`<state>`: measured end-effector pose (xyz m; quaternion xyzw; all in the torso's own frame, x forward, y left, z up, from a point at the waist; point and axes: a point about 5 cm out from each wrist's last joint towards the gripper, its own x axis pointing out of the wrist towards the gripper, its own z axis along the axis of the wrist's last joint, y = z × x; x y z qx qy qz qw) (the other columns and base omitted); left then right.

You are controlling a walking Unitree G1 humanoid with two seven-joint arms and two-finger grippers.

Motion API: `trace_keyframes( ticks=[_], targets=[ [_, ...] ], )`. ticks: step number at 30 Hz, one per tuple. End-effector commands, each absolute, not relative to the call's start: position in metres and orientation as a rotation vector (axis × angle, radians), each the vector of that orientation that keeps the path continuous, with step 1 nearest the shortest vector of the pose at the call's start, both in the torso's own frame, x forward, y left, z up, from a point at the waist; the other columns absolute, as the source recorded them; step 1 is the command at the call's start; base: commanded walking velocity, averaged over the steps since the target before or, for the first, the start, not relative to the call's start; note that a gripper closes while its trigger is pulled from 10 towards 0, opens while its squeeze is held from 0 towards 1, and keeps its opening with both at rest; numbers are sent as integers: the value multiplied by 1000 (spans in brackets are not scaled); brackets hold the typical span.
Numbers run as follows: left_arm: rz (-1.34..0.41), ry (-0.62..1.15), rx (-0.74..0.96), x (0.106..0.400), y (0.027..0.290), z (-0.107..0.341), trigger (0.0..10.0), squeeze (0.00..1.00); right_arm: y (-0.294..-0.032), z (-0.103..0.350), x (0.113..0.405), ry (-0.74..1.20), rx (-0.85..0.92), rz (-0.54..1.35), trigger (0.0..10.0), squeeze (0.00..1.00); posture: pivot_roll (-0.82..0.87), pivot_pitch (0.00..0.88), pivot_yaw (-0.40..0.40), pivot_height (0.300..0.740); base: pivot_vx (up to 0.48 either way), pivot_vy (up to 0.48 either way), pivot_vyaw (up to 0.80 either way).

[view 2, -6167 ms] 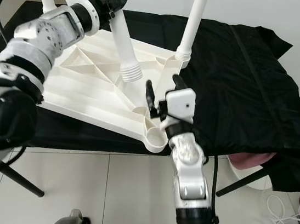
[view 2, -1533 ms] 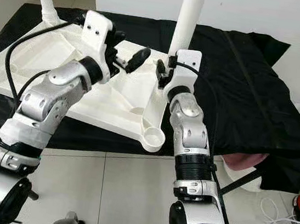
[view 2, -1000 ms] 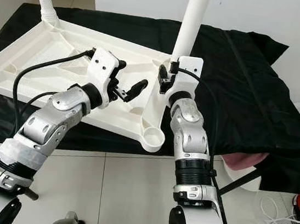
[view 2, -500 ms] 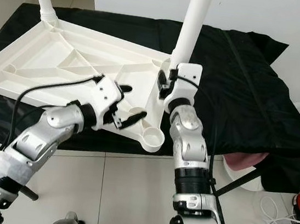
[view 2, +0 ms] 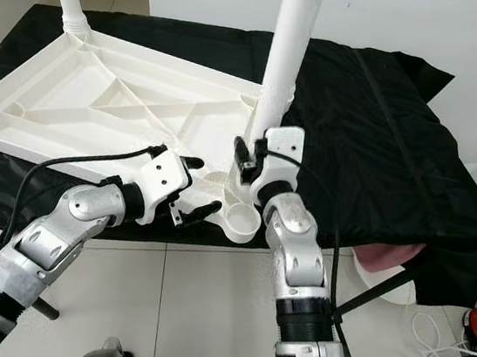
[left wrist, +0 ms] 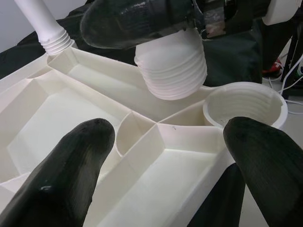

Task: Building children table

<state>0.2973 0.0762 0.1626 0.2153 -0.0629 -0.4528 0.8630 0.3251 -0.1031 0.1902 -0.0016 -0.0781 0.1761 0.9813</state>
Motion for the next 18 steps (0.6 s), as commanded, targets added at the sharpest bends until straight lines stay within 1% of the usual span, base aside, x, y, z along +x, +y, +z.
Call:
trace_keyframes(
  ticks=[1, 8, 10, 12, 18],
  targets=[
    [-958, -129, 466, 293, 76, 157, 10000, 0, -102, 192, 319, -175, 6, 370, 10000, 0, 51, 65, -73, 740, 0, 0, 0],
    [-992, -103, 454, 280, 78, 147, 10000, 0, -99, 185, 301, -199, 0, 413, 10000, 0, 51, 60, -74, 740, 0, 0, 0],
    [-974, -129, 447, 276, 76, 147, 10000, 0, -99, 180, 294, -189, -34, 434, 10000, 0, 50, 58, -74, 740, 0, 0, 0],
    [-963, -112, 406, 273, 75, 146, 10000, 0, -100, 177, 289, -181, -38, 444, 10000, 0, 49, 61, -73, 740, 0, 0, 0],
    [-913, -137, 364, 272, 78, 150, 10000, 0, -106, 175, 282, -196, -69, 438, 10000, 0, 41, 68, -68, 740, 0, 0, 0]
  ],
)
